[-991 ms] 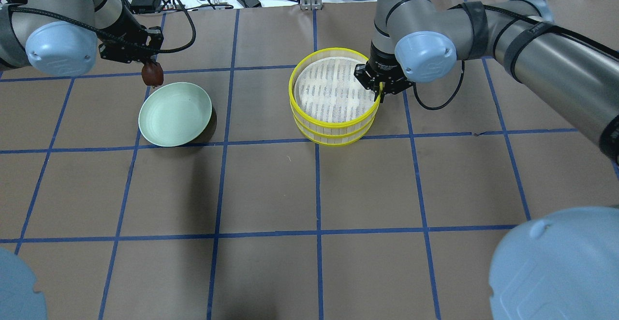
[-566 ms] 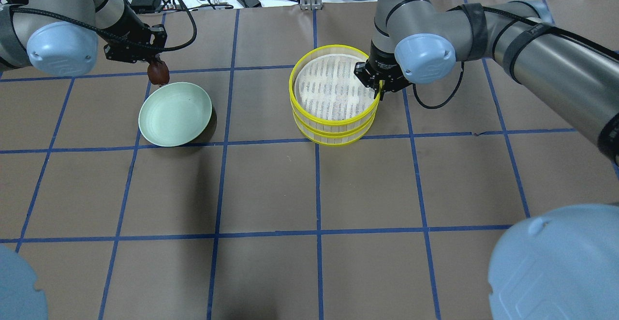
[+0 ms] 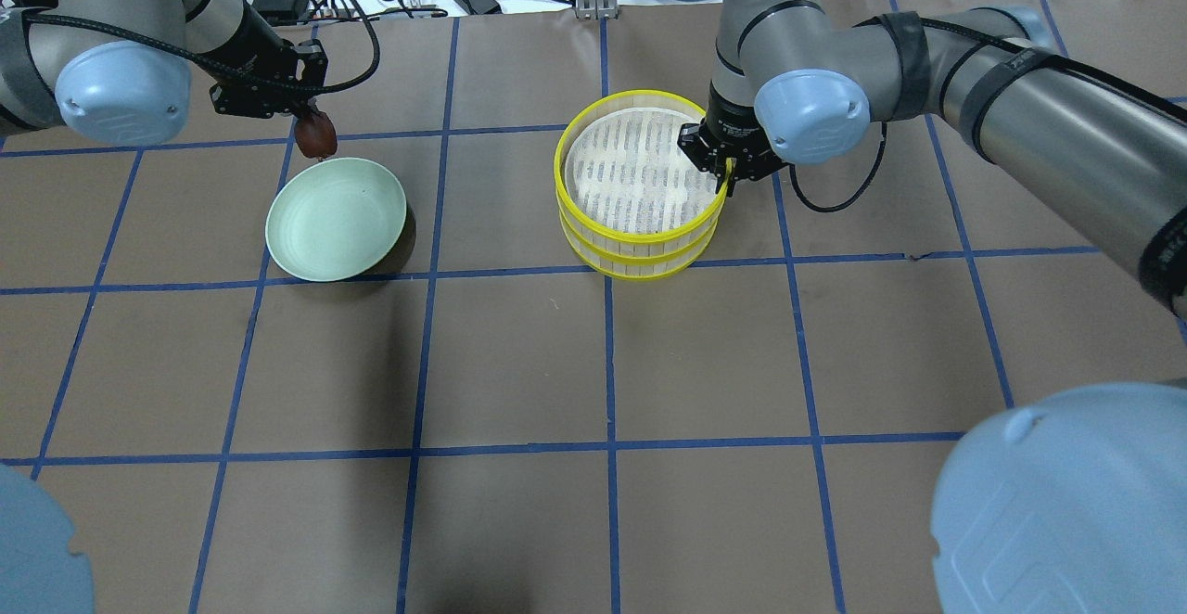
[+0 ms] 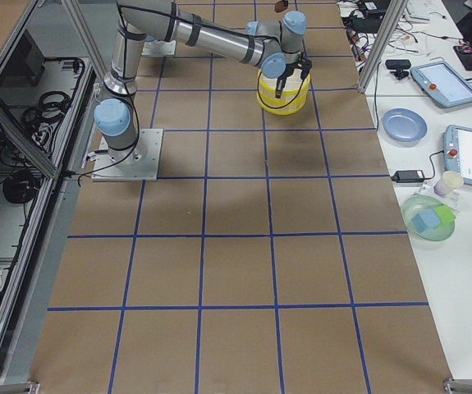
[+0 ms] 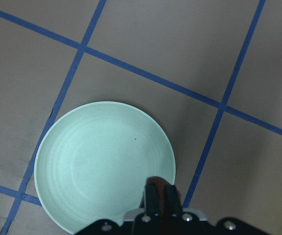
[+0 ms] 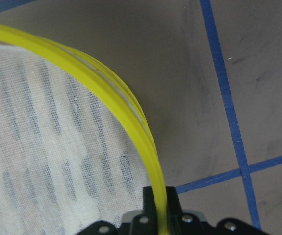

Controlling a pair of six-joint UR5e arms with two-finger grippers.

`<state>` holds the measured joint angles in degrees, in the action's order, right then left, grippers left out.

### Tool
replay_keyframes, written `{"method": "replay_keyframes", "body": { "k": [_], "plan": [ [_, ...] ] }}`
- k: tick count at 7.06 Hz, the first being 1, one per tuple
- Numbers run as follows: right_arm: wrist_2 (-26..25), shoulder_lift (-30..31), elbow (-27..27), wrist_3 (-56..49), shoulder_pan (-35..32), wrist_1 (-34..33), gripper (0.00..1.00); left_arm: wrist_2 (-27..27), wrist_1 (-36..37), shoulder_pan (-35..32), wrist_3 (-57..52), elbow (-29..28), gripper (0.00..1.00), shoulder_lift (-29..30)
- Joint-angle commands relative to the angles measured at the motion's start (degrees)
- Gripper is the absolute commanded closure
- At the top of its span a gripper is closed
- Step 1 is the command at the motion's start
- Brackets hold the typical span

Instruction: Stack buns with steamer

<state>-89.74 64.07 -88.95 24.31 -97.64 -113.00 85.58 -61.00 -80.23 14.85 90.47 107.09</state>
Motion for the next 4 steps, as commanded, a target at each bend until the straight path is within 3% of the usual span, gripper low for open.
{"method": "replay_keyframes", "body": {
  "k": [1,3,4],
  "plan": [
    [0.0,0.09,-0.08,-0.22,0.17,-0.29,0.05,-0.33,0.09,-1.85,2.89,-0.03,1.0,-0.3],
    [0.53,4.97,0.36,-0.93,0.43,-0.47,0.01,-2.94,2.44,-7.72,11.9,-0.82,1.0,-0.39],
    [1.49,9.1,0.62,-3.8,1.04,3.53,0.0,-3.75,4.81,-11.14,17.96,-1.08,1.0,0.39]
  ]
}}
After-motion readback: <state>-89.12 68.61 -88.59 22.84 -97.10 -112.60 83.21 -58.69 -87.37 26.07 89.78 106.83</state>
